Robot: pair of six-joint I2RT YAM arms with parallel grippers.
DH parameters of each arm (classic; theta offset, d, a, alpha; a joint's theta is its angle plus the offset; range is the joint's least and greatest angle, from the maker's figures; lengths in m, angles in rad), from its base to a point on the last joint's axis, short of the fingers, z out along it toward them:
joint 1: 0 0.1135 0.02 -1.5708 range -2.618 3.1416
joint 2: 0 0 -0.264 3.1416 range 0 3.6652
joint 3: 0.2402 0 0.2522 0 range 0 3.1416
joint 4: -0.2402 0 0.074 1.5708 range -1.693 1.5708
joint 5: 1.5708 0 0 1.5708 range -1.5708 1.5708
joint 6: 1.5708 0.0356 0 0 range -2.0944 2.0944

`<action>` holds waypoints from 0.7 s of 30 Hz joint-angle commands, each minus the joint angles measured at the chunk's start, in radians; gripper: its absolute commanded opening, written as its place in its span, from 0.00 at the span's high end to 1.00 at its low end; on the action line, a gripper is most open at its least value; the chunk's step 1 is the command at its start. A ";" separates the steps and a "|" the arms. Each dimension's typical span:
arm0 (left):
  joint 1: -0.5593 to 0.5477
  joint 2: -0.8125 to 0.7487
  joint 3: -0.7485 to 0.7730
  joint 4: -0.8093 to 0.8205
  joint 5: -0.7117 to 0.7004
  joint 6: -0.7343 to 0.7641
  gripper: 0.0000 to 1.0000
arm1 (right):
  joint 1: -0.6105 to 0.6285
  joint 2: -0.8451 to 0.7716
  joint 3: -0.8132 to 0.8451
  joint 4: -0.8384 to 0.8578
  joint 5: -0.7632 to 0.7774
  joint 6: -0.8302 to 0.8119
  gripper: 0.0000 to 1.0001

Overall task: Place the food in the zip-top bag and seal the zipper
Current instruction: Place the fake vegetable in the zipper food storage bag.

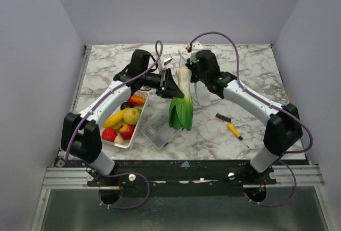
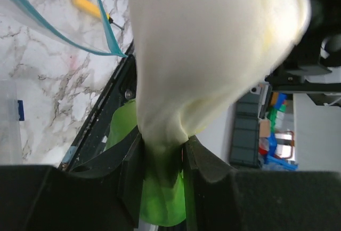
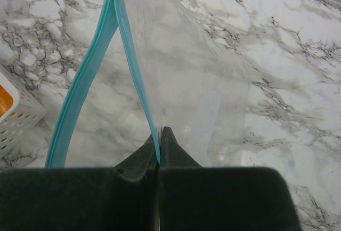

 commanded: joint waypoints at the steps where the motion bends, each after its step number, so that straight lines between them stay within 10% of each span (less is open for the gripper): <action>1: -0.016 0.103 0.062 0.119 0.124 -0.110 1.00 | 0.028 -0.034 -0.040 0.046 -0.009 -0.061 0.99; 21: 0.036 0.180 -0.033 -0.069 0.021 0.020 1.00 | 0.031 -0.137 -0.163 0.185 0.011 -0.046 0.99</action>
